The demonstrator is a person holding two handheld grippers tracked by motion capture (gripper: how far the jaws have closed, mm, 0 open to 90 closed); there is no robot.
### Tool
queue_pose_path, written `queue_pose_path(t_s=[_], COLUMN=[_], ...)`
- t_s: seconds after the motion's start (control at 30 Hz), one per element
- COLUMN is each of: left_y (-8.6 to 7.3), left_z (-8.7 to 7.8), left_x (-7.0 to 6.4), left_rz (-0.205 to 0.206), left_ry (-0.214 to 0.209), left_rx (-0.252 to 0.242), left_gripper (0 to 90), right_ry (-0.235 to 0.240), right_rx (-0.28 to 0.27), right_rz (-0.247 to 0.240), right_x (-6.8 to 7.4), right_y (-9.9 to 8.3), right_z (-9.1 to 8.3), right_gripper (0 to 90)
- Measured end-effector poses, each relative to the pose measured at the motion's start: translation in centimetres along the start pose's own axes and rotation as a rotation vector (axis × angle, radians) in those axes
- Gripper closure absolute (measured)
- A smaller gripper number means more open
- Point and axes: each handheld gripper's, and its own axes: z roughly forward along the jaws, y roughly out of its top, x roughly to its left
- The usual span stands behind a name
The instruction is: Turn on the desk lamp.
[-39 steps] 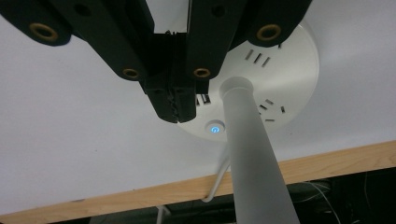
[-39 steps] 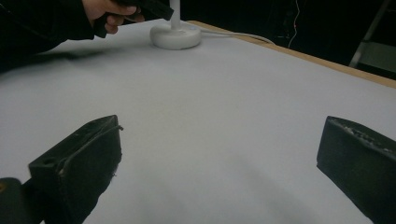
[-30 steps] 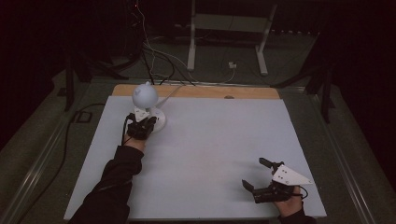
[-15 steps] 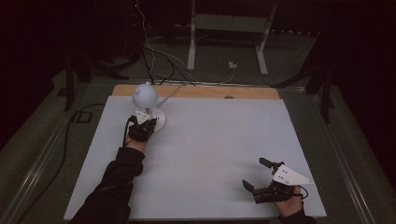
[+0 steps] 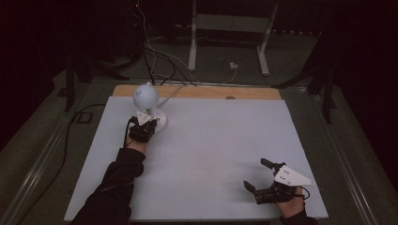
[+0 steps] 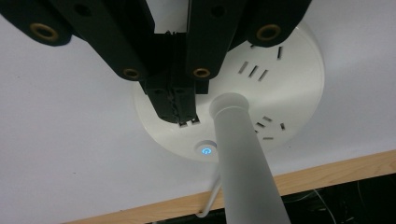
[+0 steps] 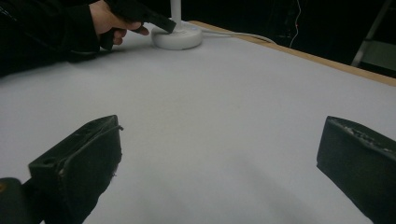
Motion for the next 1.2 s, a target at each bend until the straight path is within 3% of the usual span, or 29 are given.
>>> queue_pose_path(t_s=[0.23, 0.4, 0.5, 0.57, 0.73, 0.9, 0.97, 1.2], left_y=[0.1, 0.1, -0.2, 0.1, 0.5, 0.7, 0.7, 0.6], left_z=[0.0, 0.0, -0.2, -0.5, -0.9, -1.2, -1.3, -1.4], left_x=[-0.3, -0.3, -0.3, -0.3, -0.5, -1.0, -1.1, -0.8], left_rz=[0.023, 0.013, 0.010, -0.012, -0.042, -0.057, -0.051, -0.106], left_ry=[0.018, 0.016, 0.007, 0.007, -0.006, 0.033, 0.050, 0.028], left_rx=[0.007, 0.004, -0.029, -0.051, -0.048, -0.048, -0.036, -0.006], left_gripper=[90.0, 90.0, 90.0, 90.0, 76.6, 61.1, 50.6, 31.4], right_ry=[0.001, 0.004, 0.003, 0.001, 0.002, 0.002, 0.002, 0.003], right_rx=[0.001, 0.003, 0.001, -0.001, -0.003, -0.003, -0.004, -0.003], right_rz=[0.002, 0.000, 0.002, 0.002, 0.003, 0.000, 0.001, 0.004], right_x=[0.0, 0.1, 0.0, 0.0, 0.0, 0.0, 0.0, 0.0], right_y=[0.0, 0.0, 0.0, 0.0, 0.0, 0.0, 0.0, 0.0], right_z=[0.0, 0.1, 0.0, 0.0, -0.1, -0.1, -0.1, -0.1], right_gripper=[0.0, 0.0, 0.0, 0.0, 0.0, 0.0, 0.0, 0.0])
